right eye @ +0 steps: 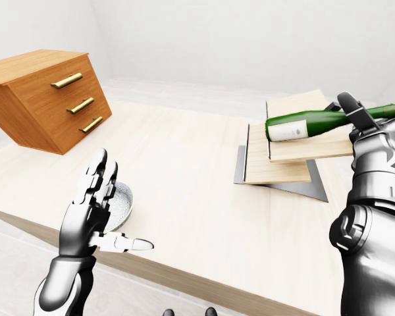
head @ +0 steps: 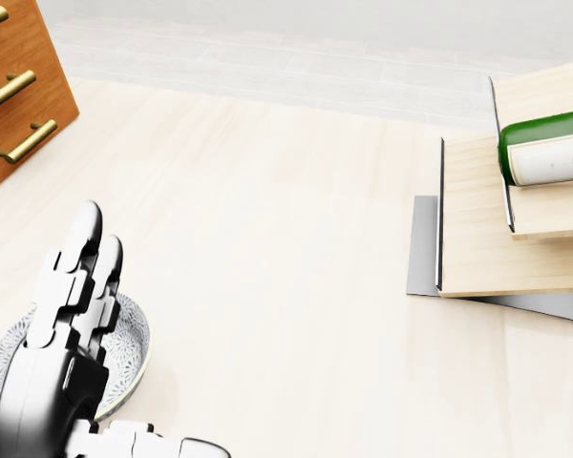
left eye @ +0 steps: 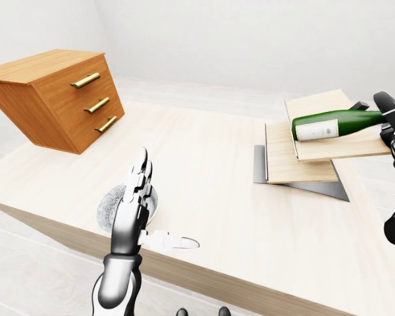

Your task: Put the wine bottle on the wine rack.

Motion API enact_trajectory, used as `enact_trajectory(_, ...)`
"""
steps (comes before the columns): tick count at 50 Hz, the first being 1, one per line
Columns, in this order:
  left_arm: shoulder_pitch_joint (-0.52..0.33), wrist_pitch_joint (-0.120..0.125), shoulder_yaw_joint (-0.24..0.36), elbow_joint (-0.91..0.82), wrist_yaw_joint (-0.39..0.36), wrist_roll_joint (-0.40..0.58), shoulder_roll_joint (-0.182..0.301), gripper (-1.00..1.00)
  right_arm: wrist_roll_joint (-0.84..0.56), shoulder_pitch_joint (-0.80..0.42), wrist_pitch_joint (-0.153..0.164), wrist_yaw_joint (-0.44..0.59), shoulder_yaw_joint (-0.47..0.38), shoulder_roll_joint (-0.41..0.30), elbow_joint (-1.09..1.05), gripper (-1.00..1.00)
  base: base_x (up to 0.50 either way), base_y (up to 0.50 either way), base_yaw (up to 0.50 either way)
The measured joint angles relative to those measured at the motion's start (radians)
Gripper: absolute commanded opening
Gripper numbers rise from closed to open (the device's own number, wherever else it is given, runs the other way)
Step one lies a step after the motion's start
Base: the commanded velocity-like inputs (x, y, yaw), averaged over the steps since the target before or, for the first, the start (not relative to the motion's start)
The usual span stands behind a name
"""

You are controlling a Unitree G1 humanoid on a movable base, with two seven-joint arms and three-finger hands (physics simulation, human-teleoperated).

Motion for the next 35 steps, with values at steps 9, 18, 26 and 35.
enact_trajectory(9, -0.004, 0.0, 0.002, 0.004, -0.002, -0.001, -0.001, 1.0, -0.017, 0.0, 0.0, 0.009, -0.002, 0.0, 0.0, 1.0, 0.0, 0.0, 0.0)
enact_trajectory(18, -0.01, 0.0, 0.002, 0.019, -0.004, -0.002, -0.002, 1.0, -0.007, 0.011, 0.0, 0.038, -0.01, -0.005, 0.0, 1.0, 0.0, 0.0, 0.0)
enact_trajectory(26, -0.015, 0.0, 0.003, 0.03, -0.006, -0.004, -0.003, 1.0, 0.011, 0.037, 0.0, 0.065, -0.023, -0.018, 0.001, 1.0, 0.0, 0.0, 0.0)
enact_trajectory(35, -0.02, 0.0, 0.0, 0.032, -0.006, -0.003, -0.005, 1.0, 0.028, 0.182, 0.0, 0.088, -0.034, -0.039, 0.014, 1.0, 0.0, 0.0, 0.0)
